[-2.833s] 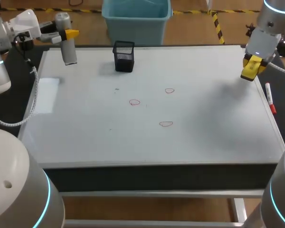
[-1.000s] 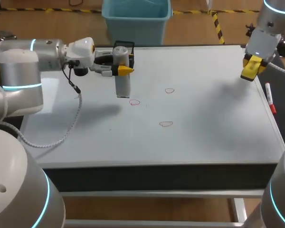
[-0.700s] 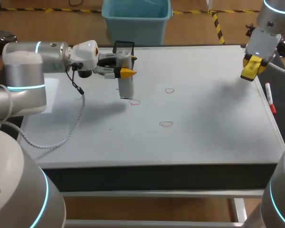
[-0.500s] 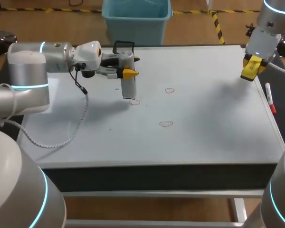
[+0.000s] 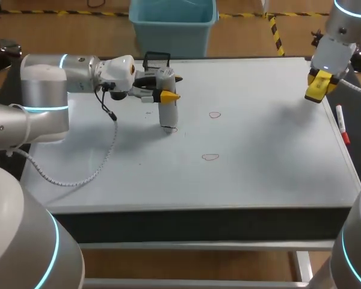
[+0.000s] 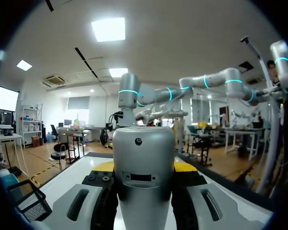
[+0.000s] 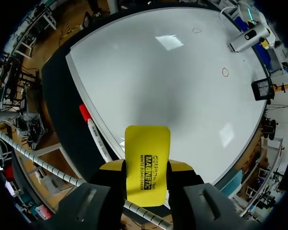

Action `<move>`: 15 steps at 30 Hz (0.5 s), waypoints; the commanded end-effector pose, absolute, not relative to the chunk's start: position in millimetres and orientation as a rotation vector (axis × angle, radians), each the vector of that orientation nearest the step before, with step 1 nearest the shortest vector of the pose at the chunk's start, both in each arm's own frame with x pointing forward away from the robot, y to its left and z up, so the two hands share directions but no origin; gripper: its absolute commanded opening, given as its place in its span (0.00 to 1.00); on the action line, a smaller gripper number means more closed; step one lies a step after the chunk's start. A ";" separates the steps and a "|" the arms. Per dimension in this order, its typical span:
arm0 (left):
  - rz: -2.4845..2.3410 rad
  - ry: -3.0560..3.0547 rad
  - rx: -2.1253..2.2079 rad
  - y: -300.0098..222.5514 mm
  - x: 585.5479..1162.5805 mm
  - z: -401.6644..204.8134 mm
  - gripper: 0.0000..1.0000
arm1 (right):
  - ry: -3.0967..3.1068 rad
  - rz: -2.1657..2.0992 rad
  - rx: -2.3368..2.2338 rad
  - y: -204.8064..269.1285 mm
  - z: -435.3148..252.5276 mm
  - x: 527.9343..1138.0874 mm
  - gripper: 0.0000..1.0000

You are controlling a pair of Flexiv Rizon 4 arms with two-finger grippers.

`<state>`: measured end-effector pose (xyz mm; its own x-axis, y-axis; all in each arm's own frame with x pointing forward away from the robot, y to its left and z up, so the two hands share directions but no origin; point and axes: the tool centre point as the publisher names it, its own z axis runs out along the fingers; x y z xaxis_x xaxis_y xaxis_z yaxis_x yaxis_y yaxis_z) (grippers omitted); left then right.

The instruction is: Pick up the inspection probe, press it on each red-marked spot on the whiteboard one by one, put down the probe, pick up the eraser, and wipe off all the red marks.

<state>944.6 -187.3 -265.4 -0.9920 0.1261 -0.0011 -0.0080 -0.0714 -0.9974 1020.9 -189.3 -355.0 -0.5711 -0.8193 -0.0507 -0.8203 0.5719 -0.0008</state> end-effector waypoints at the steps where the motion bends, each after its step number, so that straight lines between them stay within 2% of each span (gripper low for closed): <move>1: 2.223 -2.055 -0.159 -188.9 949.5 -271.3 0.00 | 2.745 0.031 -1.435 -189.8 -354.2 1020.8 0.00; 15: 2.188 -2.077 -0.174 -191.5 947.8 -280.1 0.00 | 2.745 0.031 -1.435 -189.8 -354.2 1020.8 0.00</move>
